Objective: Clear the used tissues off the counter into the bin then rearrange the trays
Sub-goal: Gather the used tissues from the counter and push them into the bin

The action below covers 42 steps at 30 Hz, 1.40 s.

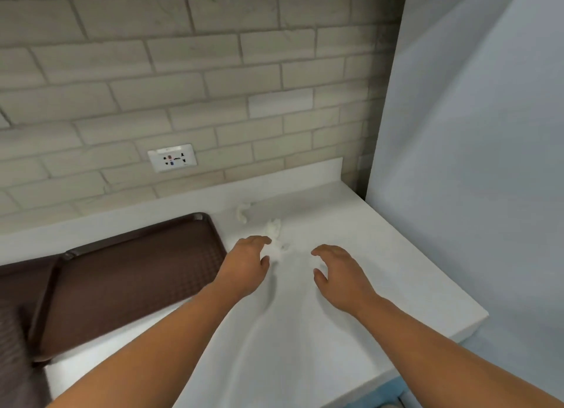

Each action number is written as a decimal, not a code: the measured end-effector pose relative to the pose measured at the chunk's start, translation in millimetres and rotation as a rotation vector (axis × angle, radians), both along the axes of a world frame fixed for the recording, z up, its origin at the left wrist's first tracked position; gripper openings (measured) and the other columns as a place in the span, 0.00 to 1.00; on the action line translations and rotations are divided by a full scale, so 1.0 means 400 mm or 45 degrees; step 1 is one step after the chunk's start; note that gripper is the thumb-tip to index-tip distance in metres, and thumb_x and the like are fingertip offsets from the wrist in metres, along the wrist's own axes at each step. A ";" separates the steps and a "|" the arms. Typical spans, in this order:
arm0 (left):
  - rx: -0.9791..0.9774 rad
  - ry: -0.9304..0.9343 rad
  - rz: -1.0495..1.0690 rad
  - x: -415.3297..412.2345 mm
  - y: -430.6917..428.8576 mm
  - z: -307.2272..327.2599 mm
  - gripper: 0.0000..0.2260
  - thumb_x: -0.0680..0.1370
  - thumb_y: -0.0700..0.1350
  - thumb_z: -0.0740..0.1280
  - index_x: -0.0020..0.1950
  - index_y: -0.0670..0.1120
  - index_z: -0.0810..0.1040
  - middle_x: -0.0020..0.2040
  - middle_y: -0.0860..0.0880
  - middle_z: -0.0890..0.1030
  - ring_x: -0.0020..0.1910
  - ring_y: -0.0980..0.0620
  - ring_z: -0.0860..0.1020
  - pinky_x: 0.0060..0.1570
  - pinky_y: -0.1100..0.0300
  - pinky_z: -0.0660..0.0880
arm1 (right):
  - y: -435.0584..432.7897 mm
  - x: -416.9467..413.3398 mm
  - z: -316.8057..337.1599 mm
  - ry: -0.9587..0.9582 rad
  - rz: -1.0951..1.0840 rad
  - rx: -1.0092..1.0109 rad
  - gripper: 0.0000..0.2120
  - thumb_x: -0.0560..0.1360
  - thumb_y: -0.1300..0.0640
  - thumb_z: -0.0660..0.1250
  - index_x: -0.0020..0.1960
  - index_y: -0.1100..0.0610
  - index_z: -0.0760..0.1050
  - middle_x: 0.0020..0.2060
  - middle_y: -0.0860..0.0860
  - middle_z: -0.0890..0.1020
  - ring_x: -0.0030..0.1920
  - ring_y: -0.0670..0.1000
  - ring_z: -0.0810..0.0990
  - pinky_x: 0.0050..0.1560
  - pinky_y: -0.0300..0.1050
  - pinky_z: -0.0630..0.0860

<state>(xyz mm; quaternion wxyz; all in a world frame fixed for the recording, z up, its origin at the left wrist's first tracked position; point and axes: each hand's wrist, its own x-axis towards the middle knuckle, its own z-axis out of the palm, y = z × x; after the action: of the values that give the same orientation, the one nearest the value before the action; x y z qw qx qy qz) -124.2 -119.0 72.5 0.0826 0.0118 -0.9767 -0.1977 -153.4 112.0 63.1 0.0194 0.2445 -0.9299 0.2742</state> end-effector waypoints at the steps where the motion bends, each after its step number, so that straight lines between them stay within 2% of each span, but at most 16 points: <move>1: -0.006 -0.006 0.005 -0.023 -0.032 -0.007 0.18 0.81 0.45 0.63 0.71 0.49 0.71 0.70 0.51 0.73 0.69 0.51 0.69 0.65 0.58 0.70 | -0.032 -0.024 -0.006 -0.007 0.004 0.010 0.20 0.79 0.54 0.62 0.70 0.53 0.70 0.69 0.48 0.72 0.72 0.48 0.66 0.71 0.43 0.64; 7: -0.063 -0.090 0.006 -0.173 -0.191 -0.047 0.19 0.81 0.43 0.63 0.73 0.48 0.70 0.72 0.49 0.72 0.71 0.49 0.68 0.67 0.57 0.68 | -0.204 -0.152 -0.064 -0.064 -0.005 0.111 0.22 0.79 0.51 0.61 0.72 0.54 0.67 0.70 0.48 0.71 0.72 0.49 0.65 0.71 0.44 0.63; 12: -0.152 -0.210 -0.008 -0.308 -0.281 -0.092 0.20 0.81 0.43 0.62 0.74 0.48 0.68 0.72 0.48 0.71 0.68 0.47 0.70 0.64 0.55 0.71 | -0.305 -0.253 -0.123 -0.131 -0.044 0.159 0.24 0.79 0.49 0.61 0.74 0.54 0.65 0.71 0.49 0.70 0.73 0.50 0.63 0.72 0.44 0.62; 14: -0.191 -0.257 -0.010 -0.365 -0.306 -0.106 0.20 0.81 0.43 0.62 0.74 0.47 0.68 0.71 0.47 0.71 0.67 0.46 0.70 0.63 0.54 0.71 | -0.336 -0.295 -0.144 -0.142 -0.048 0.218 0.25 0.80 0.48 0.60 0.74 0.55 0.63 0.73 0.50 0.67 0.74 0.52 0.62 0.72 0.47 0.63; 17: -0.247 -0.351 -0.025 -0.450 -0.335 -0.130 0.22 0.81 0.42 0.61 0.75 0.47 0.66 0.72 0.46 0.69 0.69 0.43 0.67 0.67 0.51 0.68 | -0.374 -0.347 -0.169 -0.164 -0.057 0.283 0.26 0.80 0.48 0.58 0.76 0.54 0.59 0.77 0.52 0.59 0.76 0.54 0.57 0.73 0.51 0.62; 19: -0.292 -0.396 -0.029 -0.500 -0.349 -0.144 0.24 0.80 0.41 0.61 0.76 0.48 0.64 0.74 0.46 0.66 0.70 0.41 0.66 0.68 0.49 0.67 | -0.391 -0.371 -0.188 -0.159 -0.056 0.305 0.27 0.80 0.48 0.58 0.76 0.54 0.58 0.77 0.53 0.57 0.75 0.55 0.58 0.72 0.52 0.63; 23: -0.371 -0.501 -0.047 -0.569 -0.368 -0.167 0.28 0.81 0.42 0.61 0.79 0.48 0.56 0.78 0.44 0.57 0.72 0.36 0.63 0.70 0.46 0.65 | -0.401 -0.398 -0.224 -0.019 -0.068 0.410 0.27 0.78 0.44 0.59 0.74 0.52 0.61 0.73 0.51 0.66 0.68 0.56 0.65 0.66 0.51 0.67; 25: -0.377 -0.502 -0.084 -0.590 -0.378 -0.183 0.27 0.82 0.44 0.61 0.79 0.47 0.57 0.78 0.44 0.59 0.72 0.37 0.64 0.71 0.46 0.65 | -0.398 -0.403 -0.240 0.034 -0.069 0.416 0.23 0.79 0.46 0.59 0.72 0.51 0.66 0.68 0.51 0.70 0.64 0.56 0.68 0.62 0.51 0.69; 27: -0.382 -0.456 -0.123 -0.594 -0.382 -0.197 0.21 0.81 0.45 0.62 0.74 0.45 0.68 0.73 0.43 0.69 0.67 0.39 0.71 0.67 0.47 0.69 | -0.392 -0.400 -0.252 0.022 -0.068 0.359 0.18 0.80 0.50 0.59 0.69 0.52 0.70 0.64 0.51 0.72 0.61 0.56 0.71 0.59 0.50 0.71; 29: -0.343 -0.338 -0.136 -0.582 -0.377 -0.210 0.12 0.80 0.43 0.63 0.61 0.43 0.79 0.62 0.45 0.78 0.58 0.42 0.77 0.59 0.51 0.74 | -0.384 -0.394 -0.259 -0.015 -0.057 0.263 0.15 0.80 0.54 0.60 0.65 0.53 0.74 0.59 0.52 0.75 0.58 0.56 0.74 0.58 0.50 0.72; 31: -0.271 -0.267 -0.123 -0.561 -0.361 -0.209 0.08 0.79 0.42 0.65 0.54 0.42 0.83 0.55 0.46 0.80 0.54 0.45 0.79 0.53 0.56 0.74 | -0.379 -0.386 -0.256 -0.056 -0.041 0.213 0.12 0.80 0.59 0.59 0.61 0.54 0.76 0.54 0.52 0.77 0.54 0.55 0.76 0.56 0.48 0.73; 36: -0.213 -0.367 -0.109 -0.487 -0.297 -0.190 0.07 0.76 0.42 0.70 0.54 0.46 0.82 0.54 0.48 0.81 0.53 0.49 0.80 0.51 0.63 0.72 | -0.352 -0.357 -0.210 -0.201 -0.176 0.160 0.09 0.80 0.63 0.55 0.52 0.58 0.73 0.48 0.54 0.77 0.48 0.56 0.77 0.48 0.46 0.71; 38: -0.148 -0.424 -0.107 -0.454 -0.273 -0.175 0.04 0.74 0.43 0.73 0.46 0.48 0.79 0.48 0.49 0.81 0.49 0.50 0.79 0.44 0.65 0.69 | -0.331 -0.331 -0.180 -0.197 -0.177 0.141 0.11 0.83 0.54 0.53 0.48 0.58 0.71 0.43 0.54 0.77 0.46 0.56 0.77 0.44 0.46 0.69; 40: -0.083 -0.429 -0.084 -0.419 -0.247 -0.152 0.12 0.72 0.43 0.74 0.37 0.51 0.71 0.44 0.52 0.77 0.44 0.52 0.75 0.40 0.65 0.65 | -0.300 -0.301 -0.149 -0.227 -0.207 0.064 0.16 0.82 0.45 0.54 0.46 0.56 0.70 0.38 0.51 0.75 0.41 0.54 0.74 0.42 0.44 0.67; 42: -0.012 -0.414 0.001 -0.378 -0.212 -0.119 0.14 0.73 0.44 0.73 0.36 0.52 0.68 0.40 0.54 0.74 0.43 0.53 0.73 0.37 0.65 0.64 | -0.263 -0.273 -0.120 -0.248 -0.237 0.002 0.16 0.81 0.44 0.57 0.46 0.56 0.69 0.36 0.49 0.74 0.38 0.52 0.72 0.40 0.43 0.66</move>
<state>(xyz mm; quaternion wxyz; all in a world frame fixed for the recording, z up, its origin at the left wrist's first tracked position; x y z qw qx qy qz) -275.4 -203.9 24.9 -0.0765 0.0436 -0.9781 -0.1884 -262.7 6.6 15.1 -0.0459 0.1295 -0.9462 0.2930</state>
